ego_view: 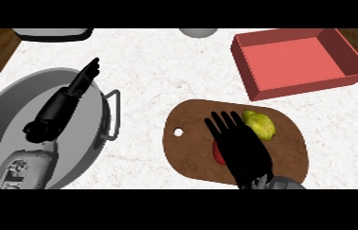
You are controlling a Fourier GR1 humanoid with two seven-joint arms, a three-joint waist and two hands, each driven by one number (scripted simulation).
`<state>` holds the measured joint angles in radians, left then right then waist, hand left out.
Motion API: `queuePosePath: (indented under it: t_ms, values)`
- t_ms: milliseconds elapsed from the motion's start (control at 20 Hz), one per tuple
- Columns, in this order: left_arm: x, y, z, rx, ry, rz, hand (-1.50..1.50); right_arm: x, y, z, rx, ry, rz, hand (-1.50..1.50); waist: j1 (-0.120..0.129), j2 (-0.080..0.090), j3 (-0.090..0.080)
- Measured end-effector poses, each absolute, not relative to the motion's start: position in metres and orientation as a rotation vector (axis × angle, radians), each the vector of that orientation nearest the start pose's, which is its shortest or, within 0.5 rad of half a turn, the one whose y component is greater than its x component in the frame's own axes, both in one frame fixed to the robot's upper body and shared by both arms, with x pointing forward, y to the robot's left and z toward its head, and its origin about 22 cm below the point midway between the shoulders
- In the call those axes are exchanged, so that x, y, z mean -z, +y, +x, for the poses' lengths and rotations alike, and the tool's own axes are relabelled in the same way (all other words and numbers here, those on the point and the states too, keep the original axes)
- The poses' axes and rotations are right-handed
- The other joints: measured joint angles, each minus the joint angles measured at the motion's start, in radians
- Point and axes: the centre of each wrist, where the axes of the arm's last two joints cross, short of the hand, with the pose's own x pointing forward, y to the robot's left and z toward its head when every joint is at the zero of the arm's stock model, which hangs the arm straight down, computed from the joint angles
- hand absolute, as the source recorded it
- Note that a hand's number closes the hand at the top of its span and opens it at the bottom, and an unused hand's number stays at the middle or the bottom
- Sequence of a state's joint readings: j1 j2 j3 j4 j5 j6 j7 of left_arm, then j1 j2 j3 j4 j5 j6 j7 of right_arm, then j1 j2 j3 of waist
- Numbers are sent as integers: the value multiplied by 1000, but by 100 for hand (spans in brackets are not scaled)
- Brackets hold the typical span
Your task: Pick the tomato from the cutting board and place it in the cardboard box
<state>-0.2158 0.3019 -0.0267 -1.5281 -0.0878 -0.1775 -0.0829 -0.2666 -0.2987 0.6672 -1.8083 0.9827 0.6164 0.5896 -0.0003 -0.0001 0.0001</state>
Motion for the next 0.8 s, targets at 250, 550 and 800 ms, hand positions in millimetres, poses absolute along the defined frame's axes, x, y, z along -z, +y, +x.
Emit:
queuePosePath:
  t_ms: [250, 550, 800]
  values:
    - [-67, 268, 293, 530, -1747, 101, 0, -69, -123, 235, -1687, -1037, -792, -150, 1, 0, 0]
    - [-69, 263, 291, 535, -1749, 96, 0, -50, -127, 239, -1765, -1120, -752, 150, 3, -1, -1]
    - [-71, 272, 291, 531, -1748, 97, 0, -45, -122, 237, -1782, -1252, -801, 150, 2, -4, -3]
